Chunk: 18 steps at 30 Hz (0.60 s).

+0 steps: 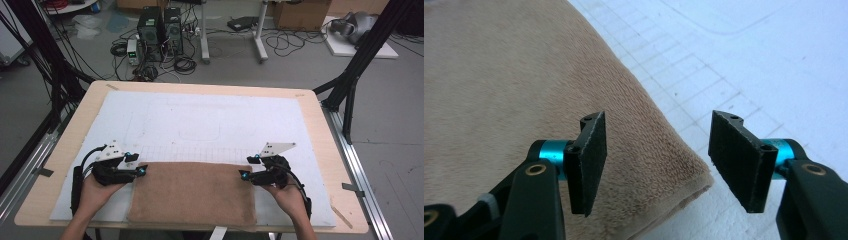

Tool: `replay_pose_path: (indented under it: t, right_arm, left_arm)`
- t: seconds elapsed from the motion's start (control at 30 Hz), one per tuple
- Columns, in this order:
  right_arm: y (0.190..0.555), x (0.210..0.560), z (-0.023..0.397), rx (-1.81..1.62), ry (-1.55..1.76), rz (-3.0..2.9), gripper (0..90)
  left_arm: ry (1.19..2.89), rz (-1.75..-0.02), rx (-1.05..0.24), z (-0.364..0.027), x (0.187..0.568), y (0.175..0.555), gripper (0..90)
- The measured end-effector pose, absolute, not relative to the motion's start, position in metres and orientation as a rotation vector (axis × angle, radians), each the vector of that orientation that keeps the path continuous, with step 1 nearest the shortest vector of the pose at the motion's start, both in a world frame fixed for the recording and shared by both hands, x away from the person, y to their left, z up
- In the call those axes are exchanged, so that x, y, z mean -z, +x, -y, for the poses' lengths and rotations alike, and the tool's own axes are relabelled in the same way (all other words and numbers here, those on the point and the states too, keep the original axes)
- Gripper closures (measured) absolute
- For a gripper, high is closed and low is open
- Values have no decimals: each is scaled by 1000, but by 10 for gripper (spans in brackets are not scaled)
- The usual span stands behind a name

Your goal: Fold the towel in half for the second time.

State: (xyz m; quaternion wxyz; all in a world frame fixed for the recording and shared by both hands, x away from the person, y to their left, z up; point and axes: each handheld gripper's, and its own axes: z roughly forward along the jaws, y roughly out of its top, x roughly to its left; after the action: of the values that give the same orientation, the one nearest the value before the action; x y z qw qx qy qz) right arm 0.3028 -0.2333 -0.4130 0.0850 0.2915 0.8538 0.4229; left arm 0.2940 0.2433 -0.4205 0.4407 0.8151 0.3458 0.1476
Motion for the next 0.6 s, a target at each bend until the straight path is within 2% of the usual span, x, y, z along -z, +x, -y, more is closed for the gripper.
replay_pose_path:
  t: [0.1,0.27,0.6]
  right_arm:
    - [306,421,233,-1259,891,-2557,394]
    - [308,433,231,-1234,906,-2597,394]
    - [313,438,233,-1233,918,-2629,419]
  left_arm:
    - [2036,-859,-353,-241,425,299,466]
    - [2098,-883,-267,-235,436,307,442]
    - [2110,-880,-245,-235,442,308,466]
